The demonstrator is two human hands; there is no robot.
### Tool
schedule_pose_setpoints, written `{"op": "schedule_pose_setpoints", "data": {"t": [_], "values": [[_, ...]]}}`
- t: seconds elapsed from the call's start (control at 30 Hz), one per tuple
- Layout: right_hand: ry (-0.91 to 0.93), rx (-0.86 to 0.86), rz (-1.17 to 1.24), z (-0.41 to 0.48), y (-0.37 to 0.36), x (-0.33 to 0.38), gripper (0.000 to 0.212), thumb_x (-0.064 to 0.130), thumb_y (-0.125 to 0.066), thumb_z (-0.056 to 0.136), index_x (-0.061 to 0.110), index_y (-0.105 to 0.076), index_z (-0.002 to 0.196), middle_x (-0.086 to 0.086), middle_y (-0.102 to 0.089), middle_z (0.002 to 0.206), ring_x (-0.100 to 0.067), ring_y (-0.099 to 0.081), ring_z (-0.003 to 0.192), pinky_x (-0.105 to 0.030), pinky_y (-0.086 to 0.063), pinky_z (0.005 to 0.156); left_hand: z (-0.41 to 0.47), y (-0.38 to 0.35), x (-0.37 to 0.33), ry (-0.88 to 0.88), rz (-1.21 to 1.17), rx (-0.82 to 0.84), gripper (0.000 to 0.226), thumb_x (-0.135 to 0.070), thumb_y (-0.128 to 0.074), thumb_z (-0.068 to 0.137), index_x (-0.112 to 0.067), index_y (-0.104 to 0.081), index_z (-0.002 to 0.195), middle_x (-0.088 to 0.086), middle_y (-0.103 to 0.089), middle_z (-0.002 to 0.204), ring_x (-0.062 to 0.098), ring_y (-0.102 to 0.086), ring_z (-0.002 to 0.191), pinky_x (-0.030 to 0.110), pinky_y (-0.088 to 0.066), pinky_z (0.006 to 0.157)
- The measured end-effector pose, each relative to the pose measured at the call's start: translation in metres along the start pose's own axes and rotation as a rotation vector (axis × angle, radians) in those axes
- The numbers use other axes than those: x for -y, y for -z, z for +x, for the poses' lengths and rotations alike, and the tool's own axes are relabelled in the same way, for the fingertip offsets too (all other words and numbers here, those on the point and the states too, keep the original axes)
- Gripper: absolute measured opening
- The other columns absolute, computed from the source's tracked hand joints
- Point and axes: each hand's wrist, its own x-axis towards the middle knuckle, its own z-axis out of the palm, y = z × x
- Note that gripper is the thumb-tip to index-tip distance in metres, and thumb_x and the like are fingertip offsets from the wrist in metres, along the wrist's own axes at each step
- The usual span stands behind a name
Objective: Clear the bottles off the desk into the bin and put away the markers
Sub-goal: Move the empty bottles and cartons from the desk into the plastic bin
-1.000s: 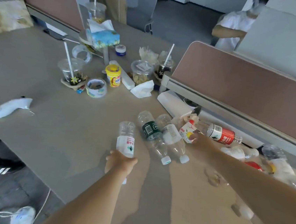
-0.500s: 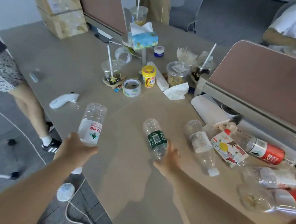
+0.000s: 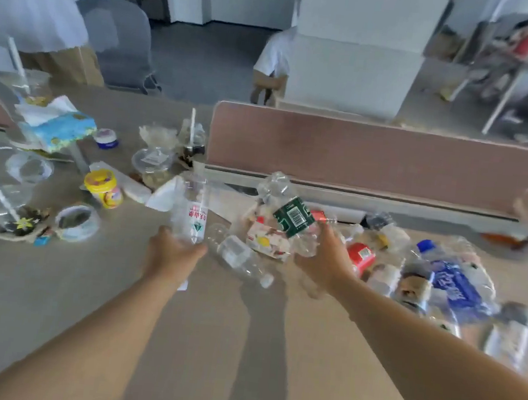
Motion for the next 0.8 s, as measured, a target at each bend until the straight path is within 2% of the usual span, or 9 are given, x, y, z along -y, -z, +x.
{"op": "schedule_pose_setpoints", "data": {"t": [0.07, 0.17, 0.3, 0.37, 0.43, 0.5, 0.6, 0.73, 0.8], "values": [[-0.105, -0.134, -0.001, -0.026, 0.041, -0.041, 0.086, 0.025, -0.076, 0.071, 0.023, -0.029, 0.143, -0.004, -0.052, 0.123, -0.023, -0.057, 0.105, -0.038, -0.054, 0.083, -0.017, -0.047, -0.035, -0.127, 0.005, 0.106, 0.054, -0.039, -0.076, 0.067, -0.005, -0.057, 0.104, 0.013, -0.067, 0.099, 0.033, -0.066, 0.088, 0.035, -0.054, 0.071], [-0.303, -0.33, 0.016, -0.082, 0.1, -0.108, 0.074, 0.024, -0.076, 0.072, 0.019, -0.039, 0.136, -0.003, -0.057, 0.112, -0.012, -0.059, 0.079, -0.024, -0.05, 0.062, -0.069, -0.118, -0.088, -0.271, 0.016, 0.284, 0.056, -0.045, -0.075, 0.067, -0.01, -0.056, 0.106, 0.004, -0.06, 0.092, 0.029, -0.061, 0.08, 0.03, -0.048, 0.067], [-0.547, -0.583, 0.082, -0.176, 0.173, -0.196, 0.068, 0.028, -0.076, 0.064, 0.026, -0.044, 0.124, -0.004, -0.055, 0.112, -0.026, -0.061, 0.096, -0.031, -0.049, 0.072, -0.173, -0.204, -0.147, -0.433, 0.018, 0.572, 0.057, -0.049, -0.071, 0.06, -0.017, -0.051, 0.104, -0.002, -0.062, 0.091, 0.026, -0.064, 0.077, 0.032, -0.054, 0.065], [-0.615, -0.735, 0.128, -0.229, 0.207, -0.235, 0.065, 0.024, -0.076, 0.065, 0.028, -0.042, 0.121, 0.0, -0.053, 0.109, -0.025, -0.061, 0.094, -0.033, -0.05, 0.072, -0.235, -0.241, -0.173, -0.544, 0.037, 0.703, 0.052, -0.047, -0.069, 0.061, -0.021, -0.053, 0.103, -0.004, -0.065, 0.092, 0.024, -0.065, 0.078, 0.03, -0.053, 0.065], [-0.735, -0.842, 0.202, -0.287, 0.236, -0.264, 0.068, 0.013, -0.073, 0.072, 0.017, -0.039, 0.131, 0.0, -0.051, 0.106, -0.02, -0.056, 0.087, -0.027, -0.044, 0.068, -0.307, -0.271, -0.196, -0.655, 0.065, 0.821, 0.058, -0.049, -0.068, 0.061, -0.021, -0.056, 0.11, -0.001, -0.067, 0.099, 0.028, -0.066, 0.087, 0.031, -0.052, 0.071], [-0.849, -0.979, 0.269, -0.352, 0.257, -0.296, 0.057, 0.015, -0.072, 0.075, 0.011, -0.041, 0.122, -0.002, -0.054, 0.099, -0.017, -0.056, 0.075, -0.026, -0.042, 0.06, -0.383, -0.296, -0.211, -0.766, 0.094, 0.906, 0.062, -0.045, -0.07, 0.062, -0.014, -0.054, 0.114, 0.006, -0.064, 0.104, 0.031, -0.064, 0.096, 0.03, -0.047, 0.072], [-0.984, -1.129, 0.343, -0.449, 0.27, -0.34, 0.047, 0.018, -0.073, 0.075, 0.014, -0.039, 0.106, 0.001, -0.054, 0.088, -0.018, -0.056, 0.069, -0.027, -0.044, 0.057, -0.5, -0.327, -0.213, -0.881, 0.133, 1.08, 0.064, -0.042, -0.07, 0.059, -0.013, -0.055, 0.114, 0.008, -0.067, 0.103, 0.032, -0.064, 0.097, 0.03, -0.049, 0.073], [-1.268, -1.312, 0.482, -0.588, 0.252, -0.387, 0.047, 0.017, -0.076, 0.07, 0.007, -0.048, 0.107, -0.005, -0.06, 0.096, -0.021, -0.058, 0.082, -0.027, -0.043, 0.068, -0.647, -0.359, -0.173, -0.984, 0.223, 1.295, 0.058, -0.032, -0.072, 0.068, -0.01, -0.053, 0.118, 0.012, -0.061, 0.115, 0.031, -0.059, 0.105, 0.03, -0.048, 0.079], [-1.407, -1.402, 0.541, -0.654, 0.217, -0.413, 0.051, 0.027, -0.075, 0.06, 0.003, -0.058, 0.102, -0.009, -0.067, 0.095, -0.023, -0.062, 0.078, -0.027, -0.046, 0.061, -0.704, -0.365, -0.139, -0.997, 0.246, 1.409, 0.056, -0.028, -0.072, 0.069, -0.013, -0.051, 0.119, 0.009, -0.06, 0.114, 0.026, -0.058, 0.094, 0.026, -0.046, 0.068]]}}
